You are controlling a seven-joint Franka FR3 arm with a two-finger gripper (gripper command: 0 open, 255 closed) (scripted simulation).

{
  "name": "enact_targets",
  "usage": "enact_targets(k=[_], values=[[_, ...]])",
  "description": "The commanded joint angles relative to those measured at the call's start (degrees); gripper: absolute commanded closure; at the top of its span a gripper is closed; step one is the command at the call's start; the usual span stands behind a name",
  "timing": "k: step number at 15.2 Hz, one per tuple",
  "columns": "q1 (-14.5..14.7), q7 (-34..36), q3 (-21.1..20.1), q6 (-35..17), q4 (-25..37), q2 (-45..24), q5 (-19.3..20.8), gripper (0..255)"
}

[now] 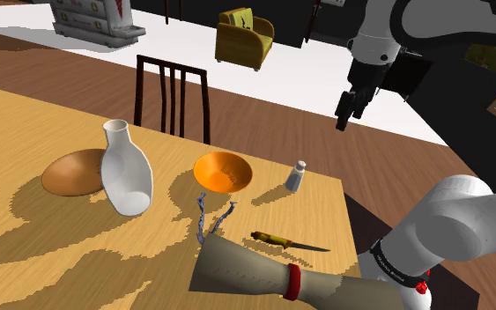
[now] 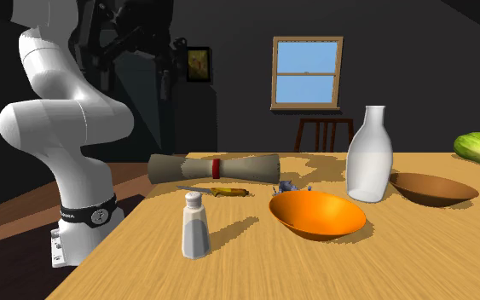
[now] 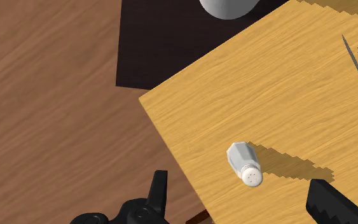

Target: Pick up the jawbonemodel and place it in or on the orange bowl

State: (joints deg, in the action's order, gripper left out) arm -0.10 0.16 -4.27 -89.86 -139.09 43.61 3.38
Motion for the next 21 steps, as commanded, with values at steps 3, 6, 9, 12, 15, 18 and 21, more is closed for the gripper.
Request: enact_targets(k=[3,6,9,12,15,18,21], values=[[0.6,4.1,-2.6,-1.8,-1.6,-0.1,-2.0,0],[1.5,10.1,-6.7,-4.9,-3.3,-1.0,-4.9,0],[2.2,16.2,-11.0,-8.3,-4.2,-3.0,-7.6,0],[2.7,22.3,-15.3,-11.9,-4.3,-6.0,-9.8,0],[2.8,28.5,-19.7,-15.8,-3.6,-10.0,-11.3,0],[2.3,34.9,-24.3,-19.6,-2.0,-14.9,-11.9,0],[1.2,41.8,-28.9,-23.3,0.5,-20.7,-11.1,0]])
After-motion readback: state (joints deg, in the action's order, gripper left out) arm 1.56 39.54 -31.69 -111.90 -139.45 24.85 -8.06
